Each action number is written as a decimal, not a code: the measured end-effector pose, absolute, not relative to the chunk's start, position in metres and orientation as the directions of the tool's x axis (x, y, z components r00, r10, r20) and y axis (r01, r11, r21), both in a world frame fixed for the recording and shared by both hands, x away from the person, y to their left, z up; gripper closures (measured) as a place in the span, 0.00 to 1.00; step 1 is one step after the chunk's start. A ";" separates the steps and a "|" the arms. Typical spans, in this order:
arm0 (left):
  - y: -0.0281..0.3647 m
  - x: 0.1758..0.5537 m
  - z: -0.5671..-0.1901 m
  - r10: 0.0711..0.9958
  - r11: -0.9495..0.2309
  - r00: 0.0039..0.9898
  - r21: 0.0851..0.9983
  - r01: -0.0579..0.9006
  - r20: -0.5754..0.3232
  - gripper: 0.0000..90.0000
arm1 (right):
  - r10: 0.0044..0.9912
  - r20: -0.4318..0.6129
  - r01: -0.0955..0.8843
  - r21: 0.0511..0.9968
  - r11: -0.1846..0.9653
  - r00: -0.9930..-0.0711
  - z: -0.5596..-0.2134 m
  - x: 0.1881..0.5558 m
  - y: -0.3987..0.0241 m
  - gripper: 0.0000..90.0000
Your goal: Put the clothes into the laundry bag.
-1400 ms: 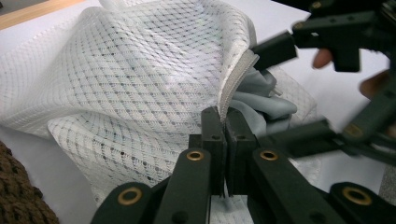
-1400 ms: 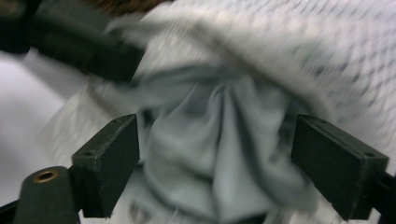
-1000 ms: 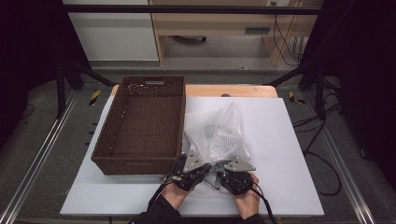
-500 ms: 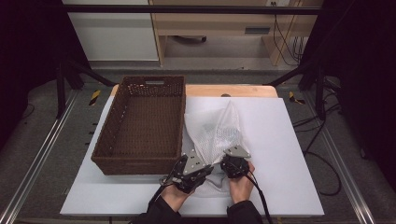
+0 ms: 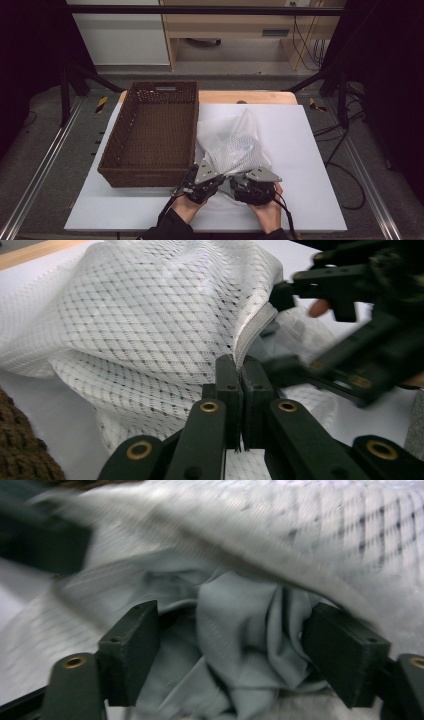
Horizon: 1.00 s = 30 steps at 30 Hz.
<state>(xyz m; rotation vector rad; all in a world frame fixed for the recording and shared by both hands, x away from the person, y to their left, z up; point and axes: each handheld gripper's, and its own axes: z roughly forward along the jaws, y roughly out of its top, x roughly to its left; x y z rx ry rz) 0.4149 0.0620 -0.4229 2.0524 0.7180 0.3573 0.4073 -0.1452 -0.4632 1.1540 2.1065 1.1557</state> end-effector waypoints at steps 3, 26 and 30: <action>0.062 0.415 -0.423 0.616 -0.421 0.787 0.835 0.355 -0.024 0.98 | 0.829 0.004 0.442 0.847 0.294 -0.559 -0.463 0.402 -0.145 0.27; 0.057 0.411 -0.425 0.587 -0.439 0.809 0.828 0.348 -0.029 0.98 | 0.923 -0.062 0.502 0.824 0.261 -0.379 -0.486 0.464 -0.123 0.88; 0.058 0.414 -0.429 0.594 -0.441 0.804 0.823 0.359 -0.031 0.98 | 0.909 -0.020 0.508 0.824 0.250 -0.416 -0.481 0.457 -0.128 0.70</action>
